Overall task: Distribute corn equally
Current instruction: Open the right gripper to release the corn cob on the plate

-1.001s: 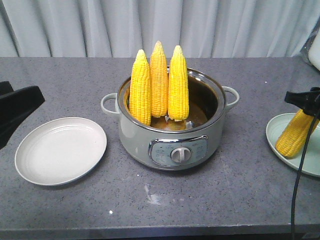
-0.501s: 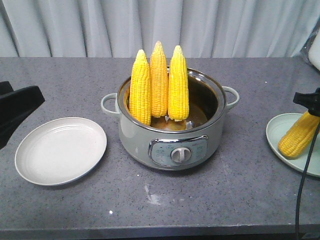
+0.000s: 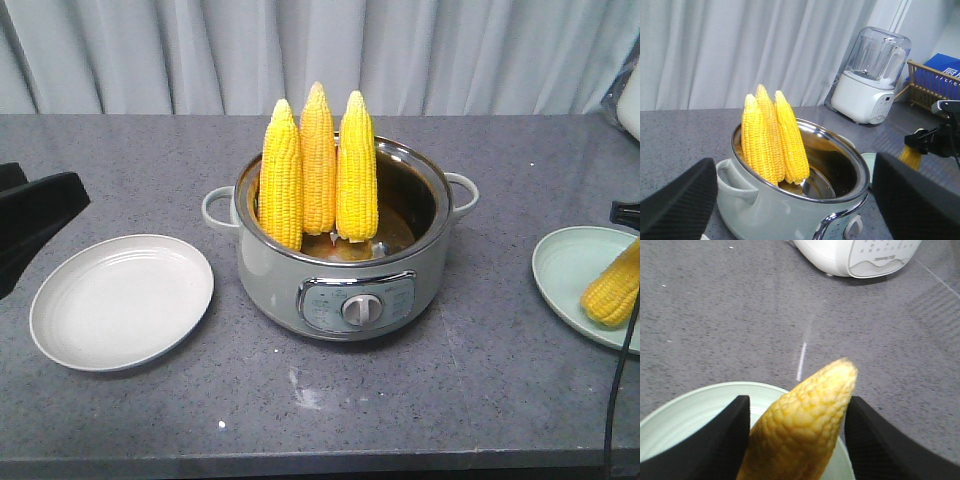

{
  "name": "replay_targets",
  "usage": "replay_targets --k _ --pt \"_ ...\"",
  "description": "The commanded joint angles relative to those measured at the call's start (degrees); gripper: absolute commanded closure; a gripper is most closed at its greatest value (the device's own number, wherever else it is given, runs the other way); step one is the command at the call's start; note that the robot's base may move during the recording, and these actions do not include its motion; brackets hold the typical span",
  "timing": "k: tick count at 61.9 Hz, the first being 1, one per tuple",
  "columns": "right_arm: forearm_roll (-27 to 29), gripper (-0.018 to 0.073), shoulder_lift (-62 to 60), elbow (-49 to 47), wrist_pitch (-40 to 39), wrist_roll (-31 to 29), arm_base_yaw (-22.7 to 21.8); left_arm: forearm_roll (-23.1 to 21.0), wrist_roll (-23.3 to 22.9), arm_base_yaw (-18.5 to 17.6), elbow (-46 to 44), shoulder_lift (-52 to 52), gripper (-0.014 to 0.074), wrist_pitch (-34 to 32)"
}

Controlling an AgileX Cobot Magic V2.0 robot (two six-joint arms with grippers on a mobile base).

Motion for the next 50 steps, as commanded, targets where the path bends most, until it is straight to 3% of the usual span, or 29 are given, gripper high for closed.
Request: replay_targets --k 1,25,50 --pt "0.9 0.0149 -1.9 -1.5 -0.4 -2.6 -0.4 -2.9 -0.6 -0.2 -1.9 -0.2 0.0007 -0.6" --pt "1.1 0.0149 -1.5 -1.9 5.4 -5.2 -0.4 -2.9 -0.6 -0.2 -1.9 -0.2 0.0007 -2.0" --pt "1.1 0.0149 -1.3 -1.9 5.5 -5.2 -0.4 -2.9 -0.6 -0.2 -1.9 -0.2 0.0007 -1.9"
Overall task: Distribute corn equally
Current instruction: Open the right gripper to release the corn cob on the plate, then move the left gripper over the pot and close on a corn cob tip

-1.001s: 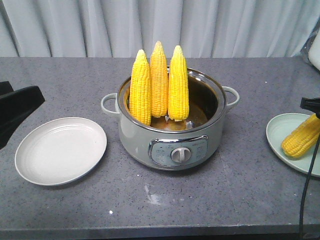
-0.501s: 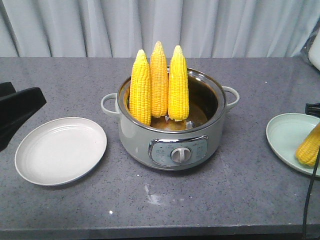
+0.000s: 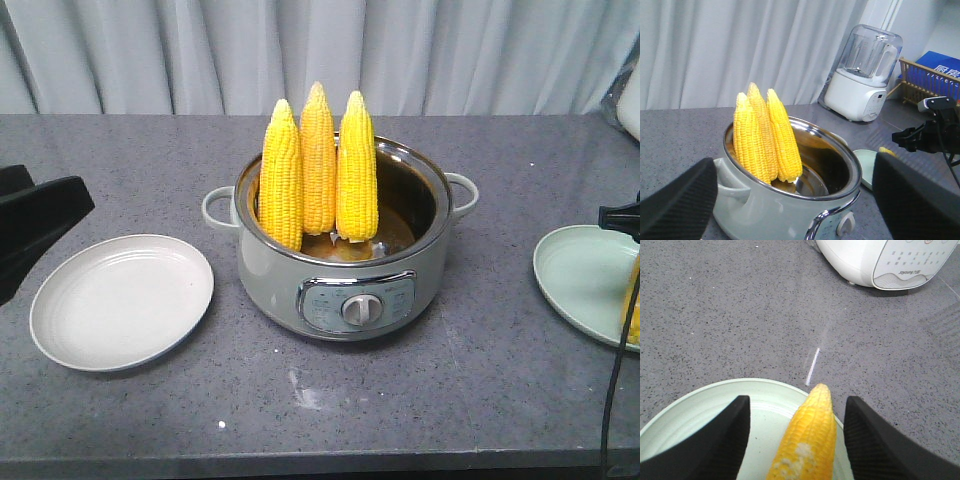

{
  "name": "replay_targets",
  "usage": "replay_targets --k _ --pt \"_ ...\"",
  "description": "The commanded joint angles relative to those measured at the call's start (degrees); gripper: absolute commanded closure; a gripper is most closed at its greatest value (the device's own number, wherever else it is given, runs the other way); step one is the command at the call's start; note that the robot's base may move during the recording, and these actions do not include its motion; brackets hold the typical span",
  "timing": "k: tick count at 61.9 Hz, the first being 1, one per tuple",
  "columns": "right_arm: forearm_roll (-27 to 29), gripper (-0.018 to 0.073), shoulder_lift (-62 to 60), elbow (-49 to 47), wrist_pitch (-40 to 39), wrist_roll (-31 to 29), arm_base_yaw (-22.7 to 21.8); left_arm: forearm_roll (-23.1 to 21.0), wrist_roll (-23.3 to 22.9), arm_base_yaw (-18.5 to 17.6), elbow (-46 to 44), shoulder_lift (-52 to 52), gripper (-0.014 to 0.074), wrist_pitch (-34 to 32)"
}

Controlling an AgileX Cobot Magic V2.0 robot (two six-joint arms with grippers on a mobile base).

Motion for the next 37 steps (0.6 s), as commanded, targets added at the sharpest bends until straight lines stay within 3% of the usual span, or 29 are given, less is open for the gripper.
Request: replay_targets --k 1,19,37 --pt "0.9 0.0149 -1.7 -1.8 1.2 -0.3 -0.4 -2.9 -0.6 -0.2 -1.9 -0.2 0.0007 -0.4" --pt "0.9 0.0174 -7.9 -1.8 15.9 1.6 -0.3 -3.0 -0.6 -0.2 -1.9 -0.2 0.0007 0.6" --pt "-0.3 0.0348 -17.1 -1.8 35.2 10.5 -0.3 -3.0 -2.4 -0.2 -2.0 -0.2 0.0012 3.4"
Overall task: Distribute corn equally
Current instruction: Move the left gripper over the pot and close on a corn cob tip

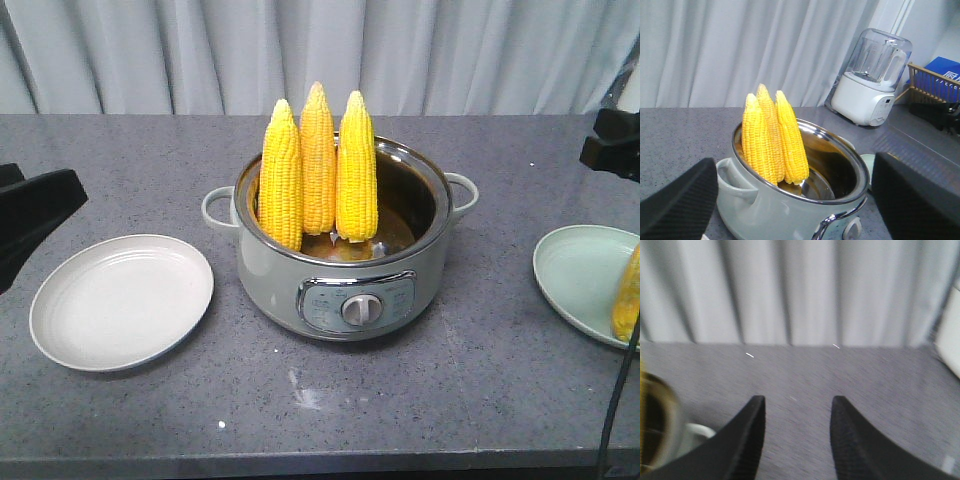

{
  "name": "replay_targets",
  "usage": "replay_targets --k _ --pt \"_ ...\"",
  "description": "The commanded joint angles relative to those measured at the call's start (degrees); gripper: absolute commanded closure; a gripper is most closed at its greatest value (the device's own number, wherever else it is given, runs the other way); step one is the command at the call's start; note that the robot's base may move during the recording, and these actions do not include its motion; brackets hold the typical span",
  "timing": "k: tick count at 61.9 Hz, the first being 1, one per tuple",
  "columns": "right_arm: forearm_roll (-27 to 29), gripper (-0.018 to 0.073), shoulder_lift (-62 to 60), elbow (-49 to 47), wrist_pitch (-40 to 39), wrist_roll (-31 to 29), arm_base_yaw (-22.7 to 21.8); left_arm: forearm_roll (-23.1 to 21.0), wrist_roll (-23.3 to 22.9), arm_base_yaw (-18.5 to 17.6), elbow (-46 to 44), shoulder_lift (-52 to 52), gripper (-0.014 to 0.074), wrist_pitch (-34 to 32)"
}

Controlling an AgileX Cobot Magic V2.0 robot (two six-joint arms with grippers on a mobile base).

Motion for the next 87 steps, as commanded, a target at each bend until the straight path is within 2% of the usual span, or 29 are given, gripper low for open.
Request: replay_targets --k 1,15,24,37,46,63,87 --pt "0.8 0.0360 -3.7 -1.8 7.9 4.0 -0.3 -3.0 -1.3 -0.2 -2.1 -0.2 0.0012 1.4" --pt "-3.8 0.0575 -8.6 -1.8 22.2 16.4 -0.3 -2.9 -3.9 -0.2 -10.9 5.9 0.0020 0.1" --pt "-4.8 0.0569 -10.9 -1.8 28.1 19.4 -0.3 -1.1 -8.2 -0.2 -18.1 13.1 0.0064 -2.4" --pt "-7.0 0.0569 -13.7 -1.8 28.3 19.5 -0.3 10.2 -16.7 -2.3 -31.7 26.6 0.0132 -10.1" --pt "-7.1 0.0569 -13.8 -1.8 28.5 19.5 -0.3 12.4 -16.7 -5.6 -41.0 34.5 0.0108 -11.4" --pt "-8.6 0.0569 -13.8 -1.8 28.5 19.6 -0.3 13.6 -16.7 -9.6 -53.8 46.2 -0.0024 -11.2" --pt "-13.1 0.0569 -13.8 -1.8 28.5 19.9 -0.3 14.1 -16.7 -13.4 -61.7 57.9 -0.0021 -8.8"
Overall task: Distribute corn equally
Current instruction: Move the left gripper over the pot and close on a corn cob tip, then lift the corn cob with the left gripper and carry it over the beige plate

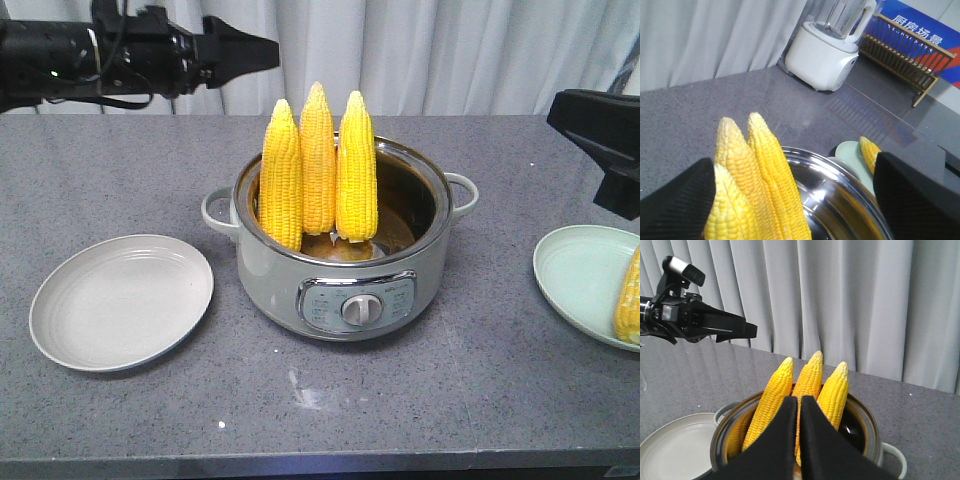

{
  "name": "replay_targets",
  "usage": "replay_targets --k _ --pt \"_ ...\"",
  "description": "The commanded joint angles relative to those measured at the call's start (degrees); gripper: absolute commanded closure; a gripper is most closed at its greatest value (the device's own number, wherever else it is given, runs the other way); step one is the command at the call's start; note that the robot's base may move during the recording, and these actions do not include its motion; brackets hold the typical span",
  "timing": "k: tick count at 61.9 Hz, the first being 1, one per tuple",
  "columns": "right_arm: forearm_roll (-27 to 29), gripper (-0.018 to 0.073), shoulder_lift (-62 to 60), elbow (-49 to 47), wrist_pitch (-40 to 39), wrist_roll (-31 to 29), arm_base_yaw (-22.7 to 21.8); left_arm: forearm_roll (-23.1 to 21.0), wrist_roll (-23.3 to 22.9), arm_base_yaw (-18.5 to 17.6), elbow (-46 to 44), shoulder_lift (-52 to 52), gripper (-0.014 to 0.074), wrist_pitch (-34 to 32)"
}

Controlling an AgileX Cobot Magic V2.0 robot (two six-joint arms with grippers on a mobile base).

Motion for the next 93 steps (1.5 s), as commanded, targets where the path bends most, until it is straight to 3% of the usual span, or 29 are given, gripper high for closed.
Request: replay_targets --k 1,32,49,75,83,93 --pt "2.0 0.0569 -0.7 -1.8 0.1 0.2 -0.3 0.3 -1.4 -0.7 -2.4 -1.2 -0.0020 1.9" --pt "1.9 0.0569 -0.7 -1.8 0.1 0.2 -0.3 0.3 -1.4 -0.9 -2.5 3.2 -0.0015 4.9" --pt "1.6 0.0569 -0.7 -1.8 0.1 0.2 -0.3 0.3 -1.3 -3.0 -2.5 3.8 -0.0013 8.8" --pt "0.6 0.0569 -0.7 -1.8 0.0 0.2 -0.3 0.3 -1.3 -4.2 -2.5 7.2 -0.0008 8.2" --pt "0.6 0.0569 -0.7 -1.8 -0.1 0.2 -0.3 0.3 -1.3 -4.2 -2.5 7.4 0.0018 7.4" --pt "0.6 0.0569 -0.7 -1.8 -0.1 0.2 -0.3 0.2 -1.3 -4.2 -2.5 7.4 0.0113 7.4"
